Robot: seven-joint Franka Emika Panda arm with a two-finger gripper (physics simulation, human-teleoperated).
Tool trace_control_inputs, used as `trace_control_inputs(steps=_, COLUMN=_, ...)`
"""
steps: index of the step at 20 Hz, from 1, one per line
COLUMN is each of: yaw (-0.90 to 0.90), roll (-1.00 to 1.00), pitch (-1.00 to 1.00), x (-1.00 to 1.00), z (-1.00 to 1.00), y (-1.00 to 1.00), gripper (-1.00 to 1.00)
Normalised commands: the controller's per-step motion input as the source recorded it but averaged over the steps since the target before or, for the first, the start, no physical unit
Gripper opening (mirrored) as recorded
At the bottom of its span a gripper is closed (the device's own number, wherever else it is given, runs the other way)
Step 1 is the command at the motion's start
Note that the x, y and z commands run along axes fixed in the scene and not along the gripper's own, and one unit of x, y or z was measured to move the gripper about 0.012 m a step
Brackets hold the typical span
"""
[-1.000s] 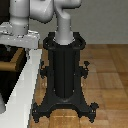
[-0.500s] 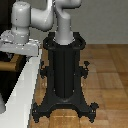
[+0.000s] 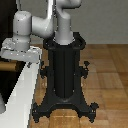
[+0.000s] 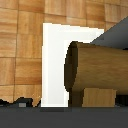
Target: Open the door by pressing down and pulling on the handle.
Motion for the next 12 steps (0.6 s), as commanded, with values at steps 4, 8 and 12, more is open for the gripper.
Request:
trace_control_inputs(steps=4, yaw=0.0, roll=0.0, pitch=0.0, x=0.0, z=-0.5, y=-0.25, gripper=1.0)
trace_control_inputs(steps=8, yaw=0.0, roll=0.0, pitch=0.0, x=0.0, z=-0.25, y=-0.25, gripper=1.0)
trace_control_inputs(steps=12, yaw=0.0, roll=0.0, pitch=0.0, x=0.0, z=-0.25, y=-0.25, gripper=1.0)
